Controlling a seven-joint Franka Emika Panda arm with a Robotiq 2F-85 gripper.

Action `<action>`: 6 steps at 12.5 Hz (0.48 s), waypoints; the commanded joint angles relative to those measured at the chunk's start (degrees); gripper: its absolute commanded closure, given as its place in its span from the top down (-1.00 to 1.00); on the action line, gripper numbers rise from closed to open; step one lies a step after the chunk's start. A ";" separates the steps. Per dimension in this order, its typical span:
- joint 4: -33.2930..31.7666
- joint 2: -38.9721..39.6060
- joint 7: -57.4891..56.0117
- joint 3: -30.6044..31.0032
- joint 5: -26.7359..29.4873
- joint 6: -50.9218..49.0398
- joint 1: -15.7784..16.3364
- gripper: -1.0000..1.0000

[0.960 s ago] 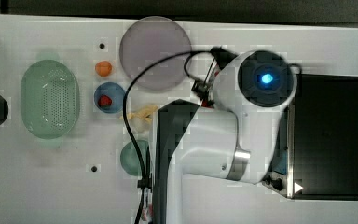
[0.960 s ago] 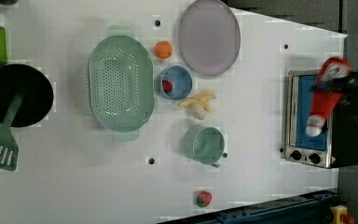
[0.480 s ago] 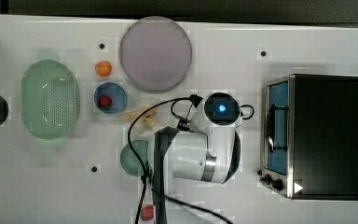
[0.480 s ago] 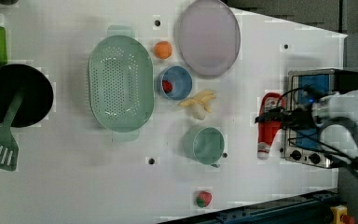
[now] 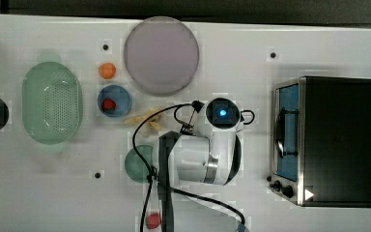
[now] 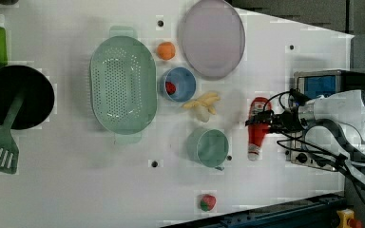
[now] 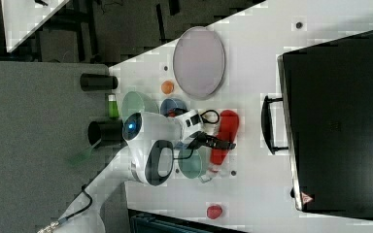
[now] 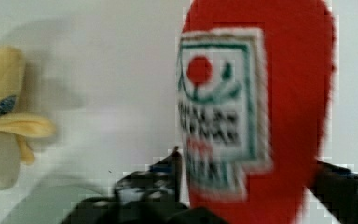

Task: Pick ketchup from plate and place it on table.

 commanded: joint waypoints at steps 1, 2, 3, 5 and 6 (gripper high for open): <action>2.67 -2.50 -0.90 0.44 -0.07 0.71 0.45 1.00; 3.04 -3.32 -0.86 0.49 -0.07 0.32 0.45 1.00; 3.93 -4.45 -0.45 0.56 -0.07 0.21 0.45 1.00; 6.72 -7.62 2.74 0.63 -0.07 -1.38 0.45 1.00; 8.56 -9.51 5.77 0.72 -0.07 -3.89 0.46 1.00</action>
